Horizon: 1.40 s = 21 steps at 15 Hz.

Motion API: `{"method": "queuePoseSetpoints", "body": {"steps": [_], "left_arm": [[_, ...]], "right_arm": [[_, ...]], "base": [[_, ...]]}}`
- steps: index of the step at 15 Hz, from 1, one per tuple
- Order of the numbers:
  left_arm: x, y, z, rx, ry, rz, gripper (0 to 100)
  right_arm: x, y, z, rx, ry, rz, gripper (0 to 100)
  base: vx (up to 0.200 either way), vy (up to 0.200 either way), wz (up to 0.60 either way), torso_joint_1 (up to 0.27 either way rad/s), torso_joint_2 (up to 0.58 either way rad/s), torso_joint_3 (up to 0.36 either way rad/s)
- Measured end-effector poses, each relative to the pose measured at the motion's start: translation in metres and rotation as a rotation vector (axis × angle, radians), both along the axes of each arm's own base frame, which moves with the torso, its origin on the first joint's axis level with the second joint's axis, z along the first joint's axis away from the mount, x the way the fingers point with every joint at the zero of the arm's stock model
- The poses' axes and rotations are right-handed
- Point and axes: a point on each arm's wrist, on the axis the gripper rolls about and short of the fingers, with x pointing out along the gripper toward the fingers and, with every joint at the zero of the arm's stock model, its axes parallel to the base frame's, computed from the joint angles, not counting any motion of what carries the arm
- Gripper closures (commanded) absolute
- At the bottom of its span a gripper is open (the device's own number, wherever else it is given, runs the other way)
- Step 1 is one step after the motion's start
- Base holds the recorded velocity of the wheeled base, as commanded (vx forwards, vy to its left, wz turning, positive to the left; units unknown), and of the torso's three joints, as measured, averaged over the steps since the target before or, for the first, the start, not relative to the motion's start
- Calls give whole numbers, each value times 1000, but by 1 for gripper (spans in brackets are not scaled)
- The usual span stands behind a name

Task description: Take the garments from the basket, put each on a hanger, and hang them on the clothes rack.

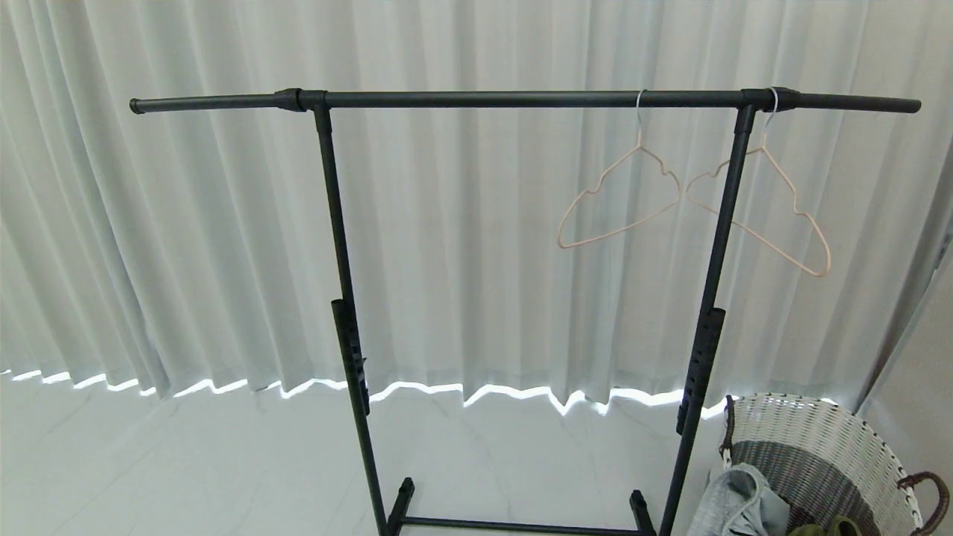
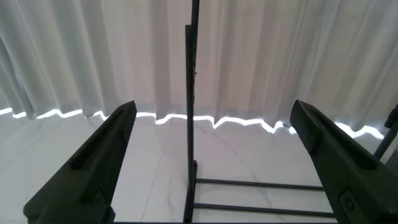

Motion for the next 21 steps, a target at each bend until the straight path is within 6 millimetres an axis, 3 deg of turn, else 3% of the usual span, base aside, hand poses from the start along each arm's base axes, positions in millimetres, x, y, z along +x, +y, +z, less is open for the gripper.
{"method": "queuePoseSetpoints", "body": {"steps": [6, 13, 19, 21], "left_arm": [[0, 0, 0, -1, 0, 1, 0], [0, 0, 0, -1, 0, 1, 0], [0, 0, 0, -9, 0, 1, 0], [0, 0, 0, -9, 0, 1, 0]], "right_arm": [[0, 0, 0, 0, 1, 0, 0], [0, 0, 0, 1, 2, -1, 0], [0, 0, 0, 1, 1, -2, 0], [0, 0, 0, 1, 1, -1, 0]], "base": [[0, 0, 0, 0, 0, 0], [200, 0, 0, 6, 4, 3], [0, 0, 0, 0, 0, 0], [0, -200, 0, 2, 0, 2]]}}
